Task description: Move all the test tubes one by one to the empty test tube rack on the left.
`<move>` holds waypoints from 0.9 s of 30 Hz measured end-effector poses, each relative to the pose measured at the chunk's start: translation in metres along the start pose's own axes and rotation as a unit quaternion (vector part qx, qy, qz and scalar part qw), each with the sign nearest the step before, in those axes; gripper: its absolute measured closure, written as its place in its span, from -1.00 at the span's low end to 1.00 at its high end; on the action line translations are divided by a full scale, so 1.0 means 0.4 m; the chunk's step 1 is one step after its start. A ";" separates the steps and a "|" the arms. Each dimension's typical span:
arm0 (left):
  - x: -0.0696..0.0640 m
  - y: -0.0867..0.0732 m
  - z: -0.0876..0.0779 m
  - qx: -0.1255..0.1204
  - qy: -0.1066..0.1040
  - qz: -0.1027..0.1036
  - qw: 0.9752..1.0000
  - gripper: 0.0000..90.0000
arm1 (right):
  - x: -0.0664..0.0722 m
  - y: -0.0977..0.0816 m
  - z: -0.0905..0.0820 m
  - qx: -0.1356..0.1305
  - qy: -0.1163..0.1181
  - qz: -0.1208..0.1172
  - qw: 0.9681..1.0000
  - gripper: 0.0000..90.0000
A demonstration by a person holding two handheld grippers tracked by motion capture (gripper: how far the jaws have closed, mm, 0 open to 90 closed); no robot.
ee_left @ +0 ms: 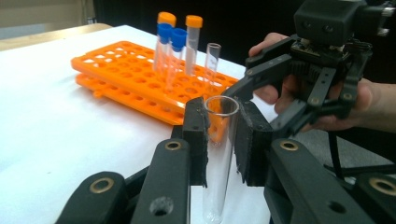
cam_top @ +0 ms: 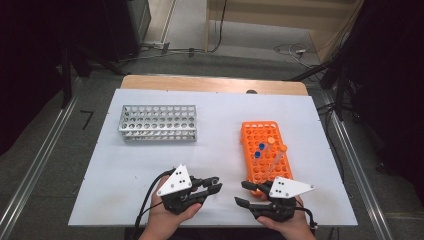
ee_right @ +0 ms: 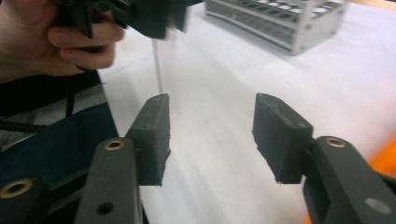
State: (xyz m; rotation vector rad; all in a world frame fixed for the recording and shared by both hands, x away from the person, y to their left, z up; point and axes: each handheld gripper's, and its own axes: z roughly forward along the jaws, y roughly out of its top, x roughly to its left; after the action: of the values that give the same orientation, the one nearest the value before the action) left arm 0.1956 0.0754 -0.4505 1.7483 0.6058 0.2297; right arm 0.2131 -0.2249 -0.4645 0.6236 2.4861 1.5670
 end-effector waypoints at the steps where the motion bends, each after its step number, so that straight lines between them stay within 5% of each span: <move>1: 0.003 0.001 -0.004 -0.003 0.001 -0.002 1.000 0.70 | -0.007 -0.001 -0.010 -0.001 -0.004 0.004 1.000 -0.08; 27: 0.105 0.059 -0.084 -0.029 0.060 -0.012 0.998 0.70 | -0.134 -0.054 -0.147 -0.013 -0.072 0.049 0.996 -0.45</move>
State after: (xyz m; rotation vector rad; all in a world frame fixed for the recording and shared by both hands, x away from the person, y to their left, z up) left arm 0.2220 0.1218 -0.4258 1.6790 0.6989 0.3346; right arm 0.2366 -0.3039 -0.4627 0.8344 2.3598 1.5234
